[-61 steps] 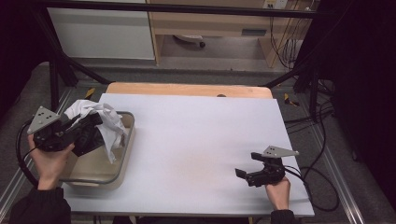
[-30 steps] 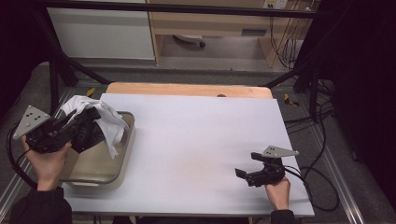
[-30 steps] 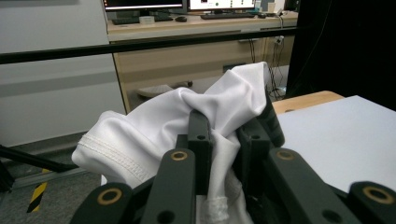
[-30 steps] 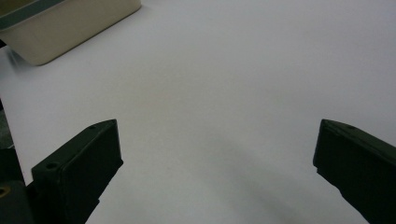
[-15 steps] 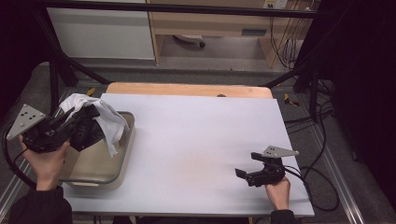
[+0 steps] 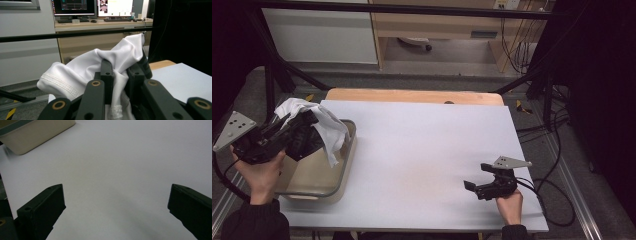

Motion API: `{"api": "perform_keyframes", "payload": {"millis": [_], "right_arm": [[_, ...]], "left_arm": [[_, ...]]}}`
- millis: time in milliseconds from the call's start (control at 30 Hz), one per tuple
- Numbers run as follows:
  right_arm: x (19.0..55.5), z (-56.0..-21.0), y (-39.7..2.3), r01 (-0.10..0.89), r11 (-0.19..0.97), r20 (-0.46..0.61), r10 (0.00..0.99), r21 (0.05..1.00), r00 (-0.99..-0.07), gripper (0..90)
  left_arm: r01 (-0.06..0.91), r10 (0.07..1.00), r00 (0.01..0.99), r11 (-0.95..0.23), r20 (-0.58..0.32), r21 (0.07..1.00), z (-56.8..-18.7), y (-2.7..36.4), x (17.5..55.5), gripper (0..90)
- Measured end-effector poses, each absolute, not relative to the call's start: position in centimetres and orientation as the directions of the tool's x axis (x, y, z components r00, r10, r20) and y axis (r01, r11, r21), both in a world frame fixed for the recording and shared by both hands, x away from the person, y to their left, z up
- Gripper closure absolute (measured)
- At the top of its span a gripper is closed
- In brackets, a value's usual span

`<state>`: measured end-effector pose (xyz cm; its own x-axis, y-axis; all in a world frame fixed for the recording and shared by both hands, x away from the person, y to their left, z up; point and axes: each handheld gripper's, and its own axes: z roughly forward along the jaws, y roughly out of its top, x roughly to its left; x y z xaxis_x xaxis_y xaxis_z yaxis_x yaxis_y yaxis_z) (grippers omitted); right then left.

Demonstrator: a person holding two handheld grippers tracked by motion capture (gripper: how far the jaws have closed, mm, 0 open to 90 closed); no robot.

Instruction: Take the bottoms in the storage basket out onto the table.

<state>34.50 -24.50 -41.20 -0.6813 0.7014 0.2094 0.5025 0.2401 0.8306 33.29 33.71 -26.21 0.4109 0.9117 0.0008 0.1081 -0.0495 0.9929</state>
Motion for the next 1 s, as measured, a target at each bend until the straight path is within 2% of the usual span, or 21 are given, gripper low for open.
{"api": "perform_keyframes", "payload": {"millis": [1000], "right_arm": [[34.5, -41.2, -24.5, 0.505, 0.242, 0.21, 0.702, 0.829, -0.681, 1.7]], "left_arm": [[0.055, 0.899, 0.437, -0.008, -0.017, 0.998, -24.2, 33.4, 32.7, 77.7]]}}
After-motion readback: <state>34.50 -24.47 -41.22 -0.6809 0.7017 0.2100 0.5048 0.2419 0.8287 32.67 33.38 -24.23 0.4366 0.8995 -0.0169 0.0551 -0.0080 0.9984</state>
